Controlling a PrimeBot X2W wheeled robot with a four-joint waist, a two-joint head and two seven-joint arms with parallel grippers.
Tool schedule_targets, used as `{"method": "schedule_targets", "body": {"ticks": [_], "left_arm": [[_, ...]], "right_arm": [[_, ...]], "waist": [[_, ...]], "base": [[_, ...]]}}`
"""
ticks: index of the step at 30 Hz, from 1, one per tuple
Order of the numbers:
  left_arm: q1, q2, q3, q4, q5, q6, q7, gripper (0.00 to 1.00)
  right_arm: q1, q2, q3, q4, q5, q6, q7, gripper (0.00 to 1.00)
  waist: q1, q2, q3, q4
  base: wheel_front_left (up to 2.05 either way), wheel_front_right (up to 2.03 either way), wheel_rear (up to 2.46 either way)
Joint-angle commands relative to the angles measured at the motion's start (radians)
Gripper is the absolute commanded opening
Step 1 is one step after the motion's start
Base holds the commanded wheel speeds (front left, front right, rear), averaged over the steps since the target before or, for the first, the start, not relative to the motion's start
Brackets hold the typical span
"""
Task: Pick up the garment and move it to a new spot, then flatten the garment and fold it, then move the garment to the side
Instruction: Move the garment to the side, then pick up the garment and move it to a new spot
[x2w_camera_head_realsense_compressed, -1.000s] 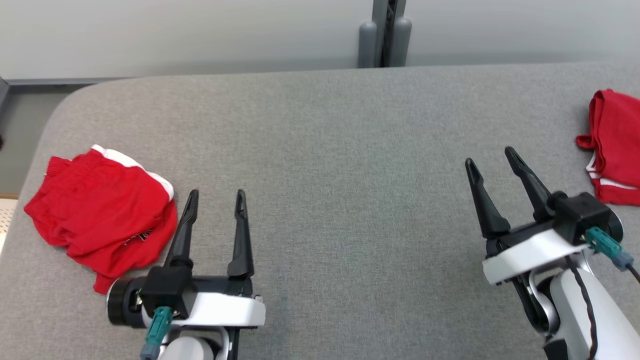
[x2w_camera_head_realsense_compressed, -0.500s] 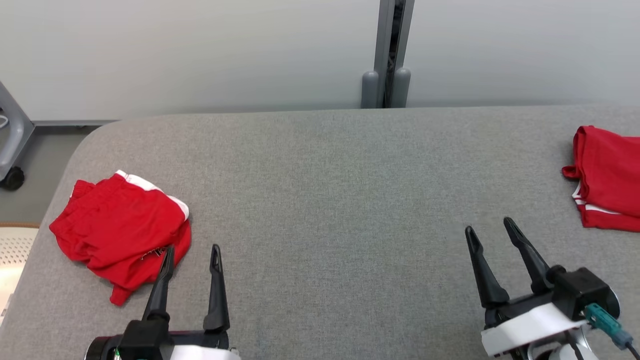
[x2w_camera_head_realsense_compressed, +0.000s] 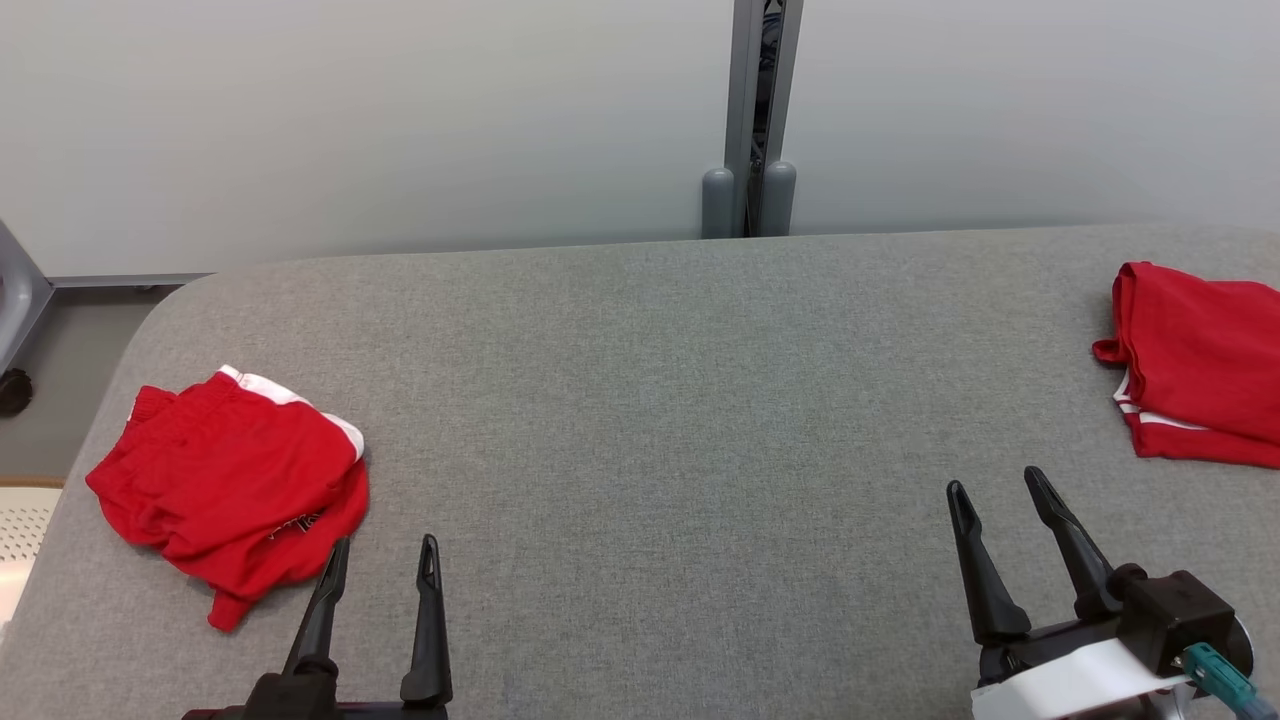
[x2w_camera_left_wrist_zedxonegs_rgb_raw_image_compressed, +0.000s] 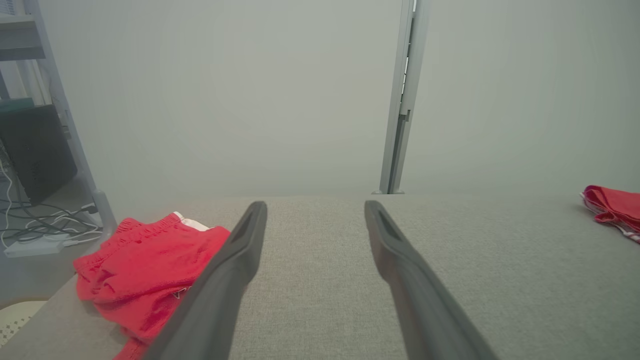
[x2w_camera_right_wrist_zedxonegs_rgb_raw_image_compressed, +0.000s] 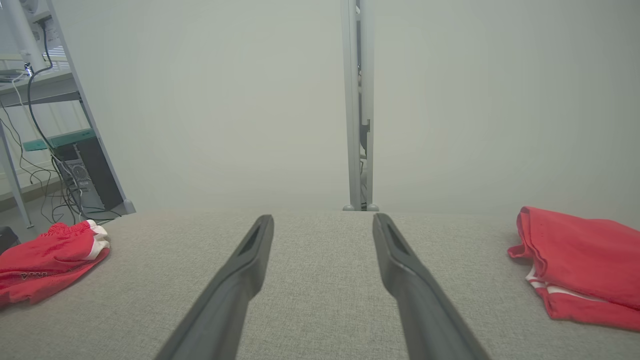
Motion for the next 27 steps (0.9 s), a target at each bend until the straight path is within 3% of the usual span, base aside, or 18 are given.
{"method": "schedule_targets", "body": {"ticks": [1,15,27], "left_arm": [[0.0,0.003,0.005,-0.001,0.01,-0.004,-0.004,1.0],[-0.01,0.003,0.006,0.008,0.019,-0.013,-0.004,1.0],[-0.017,0.003,-0.006,-0.009,0.008,0.001,-0.004,1.0]], "right_arm": [[0.013,0.0,-0.002,-0.006,-0.002,0.0,-0.002,1.0],[0.021,0.011,-0.001,-0.011,-0.004,0.0,-0.002,1.0],[0.036,0.012,0.046,-0.008,0.012,0.0,-0.002,1.0]], "waist": [[0.0,0.0,0.0,-0.001],[0.0,0.0,-0.008,0.021],[0.0,0.0,-0.019,0.16]], "base": [[0.0,0.0,0.0],[0.0,0.0,0.0],[0.0,0.0,0.0]]}}
